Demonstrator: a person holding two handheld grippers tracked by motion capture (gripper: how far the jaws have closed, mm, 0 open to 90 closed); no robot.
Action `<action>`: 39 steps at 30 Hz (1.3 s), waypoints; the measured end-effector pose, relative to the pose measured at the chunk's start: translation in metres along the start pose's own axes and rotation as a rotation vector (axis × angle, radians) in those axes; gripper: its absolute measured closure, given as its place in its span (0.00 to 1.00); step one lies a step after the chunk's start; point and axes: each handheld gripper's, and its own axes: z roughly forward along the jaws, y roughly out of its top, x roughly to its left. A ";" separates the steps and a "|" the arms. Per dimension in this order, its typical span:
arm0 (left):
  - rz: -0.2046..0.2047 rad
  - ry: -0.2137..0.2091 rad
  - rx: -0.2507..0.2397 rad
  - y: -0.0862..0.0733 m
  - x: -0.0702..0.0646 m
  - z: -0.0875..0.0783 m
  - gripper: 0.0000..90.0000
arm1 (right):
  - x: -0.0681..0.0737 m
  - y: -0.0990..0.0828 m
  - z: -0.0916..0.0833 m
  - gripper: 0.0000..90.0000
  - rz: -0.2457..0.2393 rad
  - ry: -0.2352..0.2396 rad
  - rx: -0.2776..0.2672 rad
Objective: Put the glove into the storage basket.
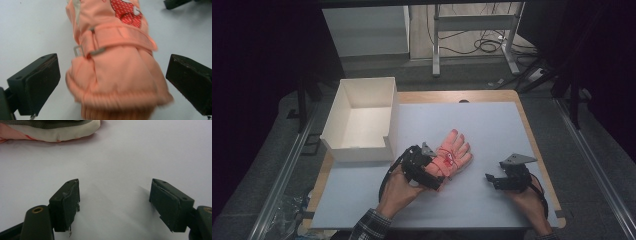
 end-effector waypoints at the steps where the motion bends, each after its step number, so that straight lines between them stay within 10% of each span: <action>1: 0.001 0.005 0.009 0.003 0.000 0.007 0.00 | 0.000 0.000 0.000 0.27 0.000 0.001 0.000; 21: -0.008 0.044 0.117 0.000 -0.002 0.056 0.02 | 0.000 0.000 0.000 0.27 0.000 0.001 -0.002; 39: -0.001 0.020 0.170 0.003 -0.007 0.053 0.43 | 0.000 -0.001 0.000 0.27 -0.003 -0.002 0.000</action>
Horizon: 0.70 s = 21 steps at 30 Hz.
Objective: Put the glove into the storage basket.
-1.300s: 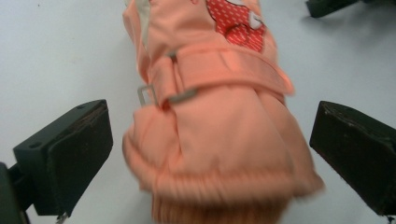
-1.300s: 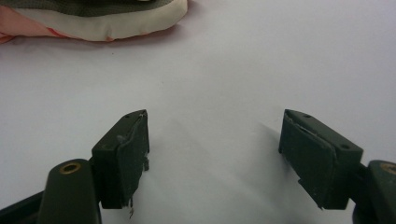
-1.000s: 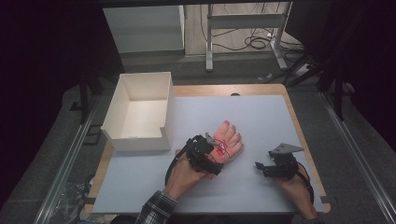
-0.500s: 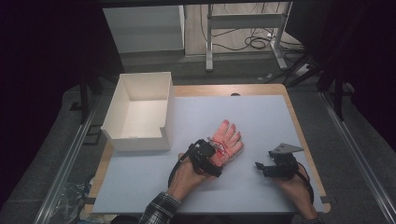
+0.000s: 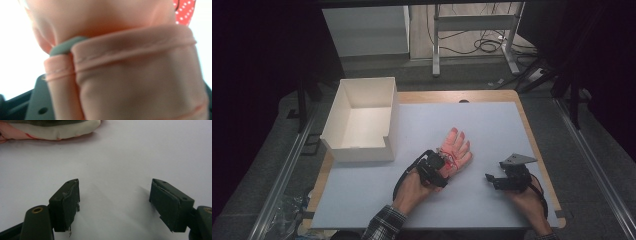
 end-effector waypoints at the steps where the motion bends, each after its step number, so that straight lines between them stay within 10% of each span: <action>1: 0.000 0.000 0.000 0.000 0.000 0.000 0.46 | 0.000 0.000 0.000 0.27 0.000 0.000 0.000; 21: -0.013 -0.018 -0.044 0.005 0.015 -0.019 0.53 | 0.000 0.000 0.000 0.27 0.002 0.002 -0.001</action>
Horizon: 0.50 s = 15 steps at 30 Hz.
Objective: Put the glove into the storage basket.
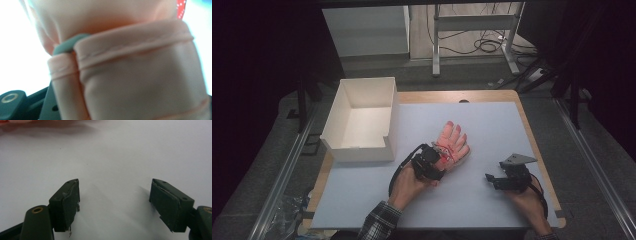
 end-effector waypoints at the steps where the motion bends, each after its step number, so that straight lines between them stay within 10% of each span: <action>1: 0.002 0.004 -0.004 0.002 0.001 -0.002 0.53 | 0.000 0.000 0.000 0.27 0.000 0.000 0.000; 15: -0.019 0.026 -0.021 0.018 0.016 -0.025 0.53 | 0.000 0.000 0.000 0.27 -0.002 -0.001 -0.001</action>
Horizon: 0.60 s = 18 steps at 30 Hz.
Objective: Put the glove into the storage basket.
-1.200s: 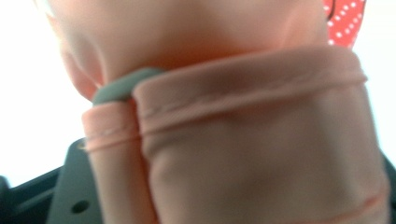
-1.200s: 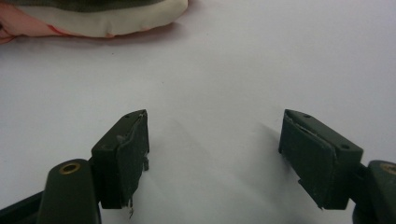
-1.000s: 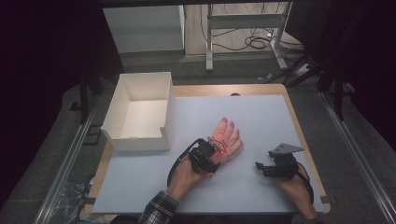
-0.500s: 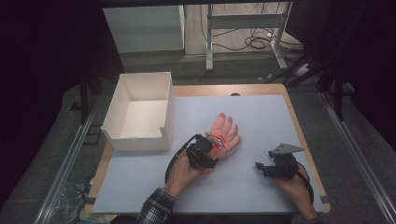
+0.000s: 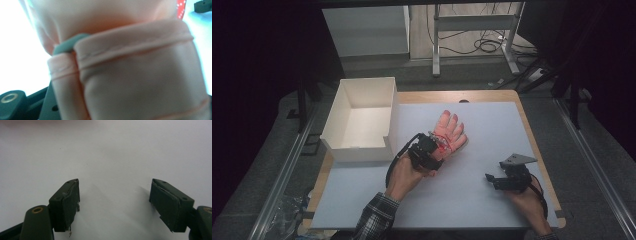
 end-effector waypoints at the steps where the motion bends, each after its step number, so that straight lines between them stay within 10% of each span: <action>1: -0.003 0.000 -0.002 0.001 0.002 -0.002 0.53 | 0.000 0.000 0.000 0.27 0.000 0.000 0.000; 18: -0.030 0.046 -0.008 0.021 0.026 -0.031 0.53 | 0.000 0.000 0.000 0.27 -0.003 0.001 0.002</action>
